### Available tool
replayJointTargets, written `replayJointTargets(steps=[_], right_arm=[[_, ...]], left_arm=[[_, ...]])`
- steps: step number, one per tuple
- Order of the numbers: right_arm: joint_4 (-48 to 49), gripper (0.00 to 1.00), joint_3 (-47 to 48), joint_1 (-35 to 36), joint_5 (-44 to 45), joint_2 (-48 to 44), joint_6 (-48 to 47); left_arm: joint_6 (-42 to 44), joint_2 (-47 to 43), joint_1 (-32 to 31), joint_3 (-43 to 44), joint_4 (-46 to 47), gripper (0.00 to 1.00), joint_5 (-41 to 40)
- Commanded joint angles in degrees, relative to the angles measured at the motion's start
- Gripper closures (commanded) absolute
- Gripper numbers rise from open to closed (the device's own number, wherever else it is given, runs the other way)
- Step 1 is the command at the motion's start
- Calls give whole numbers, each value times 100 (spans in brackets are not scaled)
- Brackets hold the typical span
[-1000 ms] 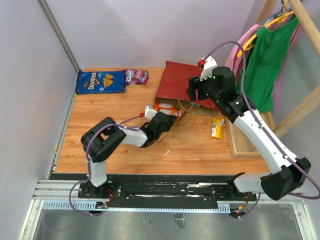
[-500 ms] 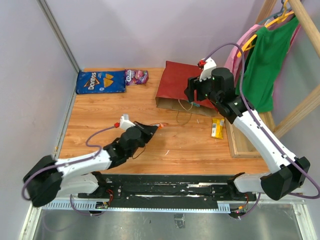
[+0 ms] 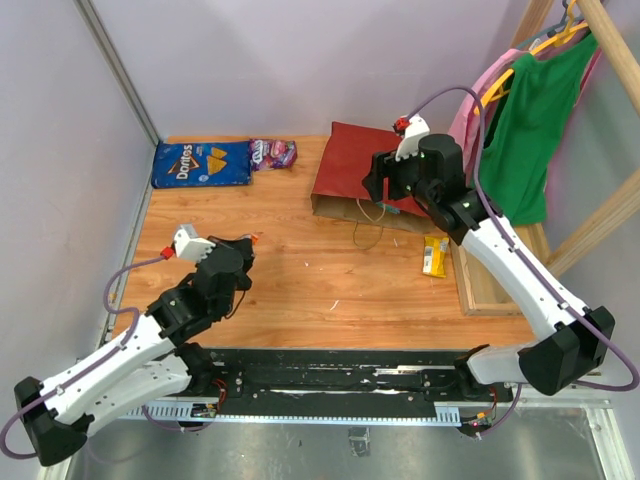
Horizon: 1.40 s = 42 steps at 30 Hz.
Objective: Take the snacks out of the paper bag
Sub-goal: Take out the snack from the paper bag, then place the snack at the center of the board.
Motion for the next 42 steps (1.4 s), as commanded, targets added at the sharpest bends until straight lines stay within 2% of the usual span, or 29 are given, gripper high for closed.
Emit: replayJointTargets(steps=[1,3,5,13,16,18,22,30,34,37,40,42], right_arm=[[181,31,72,112,-41,33,109],[176,31,76,135,-34,52,105],[176,31,63,154,-10,53,103],[180,31,49,185,3,118,114],[183,31,38,190,10,125,110],[175,31,39,194,18,115,97],[130,31,27,194,53,82,53],[90,31,29,205,48,15,46],[132,31,-11,257,48,-3,78],[258,31,-75,294,13,40,122],[276,31,7,335,-47,210,123],[301,31,68,372,-66,289,123]], left_arm=[[1129,-451,206,-222,149,99,313],[1486,-549,240,-262,382,99,744],[1436,-469,242,-127,137,99,938],[1775,99,318,373,-467,99,1066],[2200,256,670,349,35,99,2043],[2283,426,832,398,49,100,2413],[2348,549,856,630,-192,100,2363],[2109,-39,855,1153,-991,100,2536],[1763,-406,857,1073,-1242,99,2859],[1979,-304,881,875,-1180,99,2678],[2380,373,1399,679,-567,99,2934],[2617,1066,2313,356,446,99,4253]])
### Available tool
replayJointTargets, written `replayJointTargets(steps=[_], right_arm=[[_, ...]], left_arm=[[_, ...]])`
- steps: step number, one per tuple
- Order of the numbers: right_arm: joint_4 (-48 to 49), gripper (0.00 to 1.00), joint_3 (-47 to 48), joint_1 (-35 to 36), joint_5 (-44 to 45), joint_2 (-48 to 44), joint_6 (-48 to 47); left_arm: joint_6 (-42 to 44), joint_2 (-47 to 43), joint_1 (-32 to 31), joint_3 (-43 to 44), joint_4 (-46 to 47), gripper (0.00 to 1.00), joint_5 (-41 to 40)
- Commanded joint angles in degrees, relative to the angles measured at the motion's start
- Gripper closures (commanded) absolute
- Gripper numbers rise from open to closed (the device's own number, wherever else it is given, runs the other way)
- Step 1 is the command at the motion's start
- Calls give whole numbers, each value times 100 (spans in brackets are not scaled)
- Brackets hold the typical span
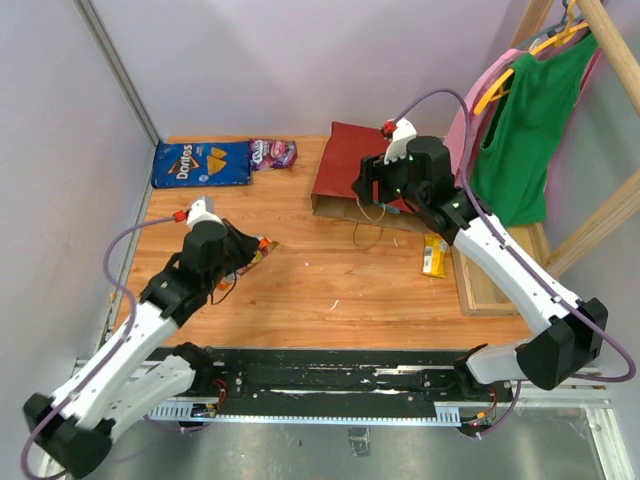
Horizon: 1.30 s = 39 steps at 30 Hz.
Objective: Take the snacks out of the paper bag
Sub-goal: Place the snack at the center of the board, then move the paper bag to the center of the board.
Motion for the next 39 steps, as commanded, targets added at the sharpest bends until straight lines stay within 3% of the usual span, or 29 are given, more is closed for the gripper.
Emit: replayJointTargets(steps=[1,2,3,4,5,9,12,15,19,24,30,39], right_arm=[[196,31,113,185,-81,167,58],[183,31,149,194,-90,186,41],[165,31,176,199,-90,177,23],[138,30,188,204,-96,162,0],[113,30,185,202,-92,122,-28],[-15,30,92,208,29,-74,-187],[-23,29,23,206,203,-177,-249],[12,29,-7,206,162,-190,-240],[71,32,-24,205,31,-91,-190],[193,33,-44,238,-228,62,-52],[173,33,-67,313,-174,76,-90],[44,33,-232,320,-30,-2,-218]], left_arm=[[673,1405,1643,-634,1986,90,2200],[781,1928,2176,-647,2393,64,2961],[913,2458,2598,-475,2591,30,3450],[1059,2914,2876,-204,2624,5,3652],[1203,3263,3014,143,2507,1,3549],[1415,3587,3059,1179,2179,0,2947],[1235,3087,2950,1142,2398,0,3134],[1223,2464,2616,660,2295,2,2952],[1108,1531,2231,-497,2059,21,2446],[898,907,2237,-1729,1943,31,2060],[768,1467,2248,-2020,2161,29,1969],[646,2567,2634,-1949,2627,48,1689]])
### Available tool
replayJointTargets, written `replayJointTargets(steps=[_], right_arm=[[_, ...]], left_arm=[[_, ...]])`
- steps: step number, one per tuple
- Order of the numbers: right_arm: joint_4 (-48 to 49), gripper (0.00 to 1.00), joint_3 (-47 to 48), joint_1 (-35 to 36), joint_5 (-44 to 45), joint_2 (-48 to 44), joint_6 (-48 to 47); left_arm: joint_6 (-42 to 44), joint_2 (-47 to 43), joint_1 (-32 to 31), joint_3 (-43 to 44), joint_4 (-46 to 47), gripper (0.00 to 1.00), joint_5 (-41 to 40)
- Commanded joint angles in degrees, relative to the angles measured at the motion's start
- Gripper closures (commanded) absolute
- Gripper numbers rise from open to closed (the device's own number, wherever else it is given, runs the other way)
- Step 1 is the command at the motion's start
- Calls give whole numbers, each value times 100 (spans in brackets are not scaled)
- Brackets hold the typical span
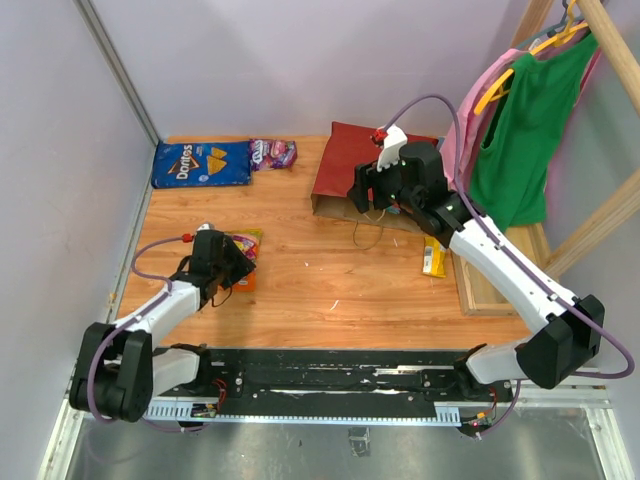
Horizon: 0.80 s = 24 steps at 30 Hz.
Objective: Take the snacks out of the paper bag
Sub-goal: Move the paper bag to the center of the board.
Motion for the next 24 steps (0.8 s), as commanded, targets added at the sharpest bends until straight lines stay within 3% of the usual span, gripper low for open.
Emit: replayJointTargets(steps=[1,5,10,14,24], right_arm=[[-15,33,-121,75,114,-76,-85],[-27,33,-147,73,106,-57,-108],[-21,33,-145,80,47,-26,-86],[-53,33,-169,91,68,-87,-104],[-208,33,-223,93,212,-256,-201]], left_arm=[[-87,390,306,121,243,50,-436],[-211,701,737,284,27,49,-624],[-130,1105,1366,412,404,44,-252],[-162,1806,1871,597,816,51,154],[-701,2786,2031,771,1216,50,312]])
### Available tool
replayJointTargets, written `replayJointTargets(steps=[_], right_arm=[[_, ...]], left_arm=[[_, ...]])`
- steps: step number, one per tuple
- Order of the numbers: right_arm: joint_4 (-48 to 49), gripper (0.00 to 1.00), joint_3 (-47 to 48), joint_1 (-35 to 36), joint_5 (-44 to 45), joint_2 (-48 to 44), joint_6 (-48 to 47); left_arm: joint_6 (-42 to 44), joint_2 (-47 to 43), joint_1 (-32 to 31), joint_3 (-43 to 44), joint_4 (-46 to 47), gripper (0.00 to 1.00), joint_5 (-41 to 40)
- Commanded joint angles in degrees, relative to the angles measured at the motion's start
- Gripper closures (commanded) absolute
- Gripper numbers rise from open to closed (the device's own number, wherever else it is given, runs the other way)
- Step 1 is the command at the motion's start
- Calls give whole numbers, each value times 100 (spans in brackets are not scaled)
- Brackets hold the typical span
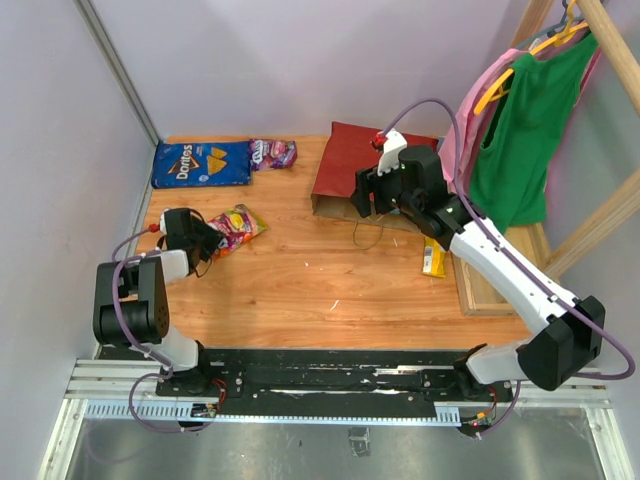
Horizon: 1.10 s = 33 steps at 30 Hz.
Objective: Take the snacks out of the paper bag
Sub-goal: Move the paper bag to the center of the board.
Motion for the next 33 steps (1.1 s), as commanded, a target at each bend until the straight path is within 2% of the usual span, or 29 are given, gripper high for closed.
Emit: replayJointTargets(steps=[1,8,16,25,33], right_arm=[[-109,33,-78,87,154,-236,-132],[-104,33,-149,85,195,-292,-159],[-131,33,-166,91,237,-378,-174],[-179,33,-169,90,245,-417,-207],[-193,32,-207,90,279,-503,-234]], left_arm=[[-223,391,120,-238,-485,51,-61],[-679,136,673,-770,-265,62,16],[-1375,-182,1193,-996,-474,61,103],[-2062,-715,1885,-1372,-625,60,-209],[-1991,-1003,2410,-1252,-921,61,-228]])
